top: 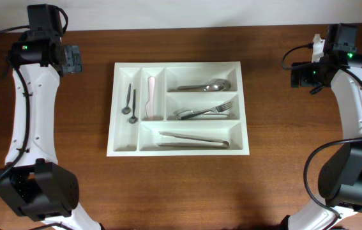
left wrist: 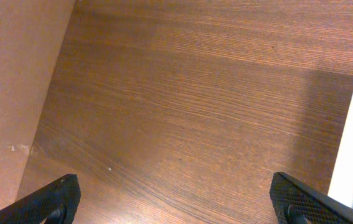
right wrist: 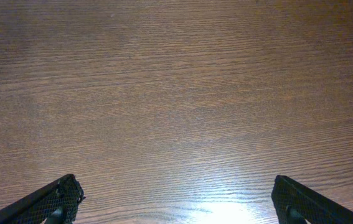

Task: Pack container

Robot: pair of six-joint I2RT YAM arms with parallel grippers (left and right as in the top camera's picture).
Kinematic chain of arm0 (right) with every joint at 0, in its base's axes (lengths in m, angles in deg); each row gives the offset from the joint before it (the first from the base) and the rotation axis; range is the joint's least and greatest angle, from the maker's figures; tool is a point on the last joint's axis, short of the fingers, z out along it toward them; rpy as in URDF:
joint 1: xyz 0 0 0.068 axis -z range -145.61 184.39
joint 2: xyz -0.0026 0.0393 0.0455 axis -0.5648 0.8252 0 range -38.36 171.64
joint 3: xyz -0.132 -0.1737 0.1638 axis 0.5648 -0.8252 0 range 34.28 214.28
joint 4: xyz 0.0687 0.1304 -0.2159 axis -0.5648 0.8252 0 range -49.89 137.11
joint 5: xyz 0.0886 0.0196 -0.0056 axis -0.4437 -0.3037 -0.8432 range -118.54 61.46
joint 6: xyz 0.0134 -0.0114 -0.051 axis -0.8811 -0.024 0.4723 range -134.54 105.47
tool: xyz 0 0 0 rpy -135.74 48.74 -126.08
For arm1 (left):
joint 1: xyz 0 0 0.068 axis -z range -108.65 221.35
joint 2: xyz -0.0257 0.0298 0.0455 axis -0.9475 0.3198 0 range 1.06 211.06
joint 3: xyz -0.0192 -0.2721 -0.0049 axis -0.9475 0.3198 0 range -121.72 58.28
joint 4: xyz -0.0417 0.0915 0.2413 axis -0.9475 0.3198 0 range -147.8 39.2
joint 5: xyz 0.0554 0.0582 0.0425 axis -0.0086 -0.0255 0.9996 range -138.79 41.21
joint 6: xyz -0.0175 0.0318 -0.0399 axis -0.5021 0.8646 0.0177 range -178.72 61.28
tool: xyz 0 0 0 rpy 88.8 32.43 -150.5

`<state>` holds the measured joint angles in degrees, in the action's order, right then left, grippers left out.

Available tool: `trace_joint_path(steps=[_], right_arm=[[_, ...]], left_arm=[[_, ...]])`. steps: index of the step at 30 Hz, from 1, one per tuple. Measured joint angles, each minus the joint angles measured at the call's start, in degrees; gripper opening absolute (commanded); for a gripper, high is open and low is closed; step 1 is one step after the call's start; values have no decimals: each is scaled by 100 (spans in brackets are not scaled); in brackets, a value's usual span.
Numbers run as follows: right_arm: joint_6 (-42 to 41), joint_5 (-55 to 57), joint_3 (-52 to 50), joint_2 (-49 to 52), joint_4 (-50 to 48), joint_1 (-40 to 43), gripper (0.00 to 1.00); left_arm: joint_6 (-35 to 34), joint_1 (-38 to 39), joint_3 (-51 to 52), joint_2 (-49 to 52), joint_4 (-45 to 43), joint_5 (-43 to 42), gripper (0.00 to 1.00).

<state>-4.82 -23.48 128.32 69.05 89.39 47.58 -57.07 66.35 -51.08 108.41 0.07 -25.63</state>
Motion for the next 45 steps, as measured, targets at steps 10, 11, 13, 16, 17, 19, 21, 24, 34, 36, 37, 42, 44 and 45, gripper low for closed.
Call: trace_joint_path(steps=[10, 11, 13, 16, 17, 19, 21, 24, 34, 36, 37, 42, 44, 45], right_arm=[[2, -2, 0, 0, 0, 0, 99], [4, 0, 0, 2, 0, 0, 99], [-2, -2, 0, 0, 0, 0, 99], [2, -2, 0, 0, 0, 0, 99], [0, -2, 0, 0, 0, 0, 99], [0, 0, 0, 0, 0, 0, 99], [-2, -2, 0, 0, 0, 0, 99], [0, -4, 0, 0, -2, 0, 99], [2, -2, 4, 0, 0, 0, 99], [2, -2, 4, 2, 2, 0, 99], [2, 0, 4, 2, -2, 0, 99], [0, 0, 4, 2, 2, 0, 99], [0, 0, 4, 0, 2, 0, 99], [-2, 0, 4, 2, 2, 0, 99]], left_arm=[[-2, -20, 0, -50, 48, -439, 99], [-4, -28, 2, -94, 20, -568, 99], [-22, -59, 2, -254, -87, -846, 99], [-26, -83, 144, -734, -520, -1156, 99], [-28, -83, 236, -942, -704, -1224, 99], [-44, -74, 562, -1429, -1156, -1303, 99], [-48, -63, 1128, -2033, -1729, -1357, 99], [-63, -20, 2293, -3001, -2640, -1401, 99], [-66, 474, 7099, -6413, -5058, -1423, 99], [-66, 525, 7672, -6992, -5250, -1421, 99], [-66, 527, 7997, -7346, -5322, -1421, 99], [-66, 527, 8813, -8358, -5377, -1425, 99], [-66, 557, 9040, -8647, -5289, -1443, 99], [-66, 581, 9114, -8760, -5252, -1443, 99]])
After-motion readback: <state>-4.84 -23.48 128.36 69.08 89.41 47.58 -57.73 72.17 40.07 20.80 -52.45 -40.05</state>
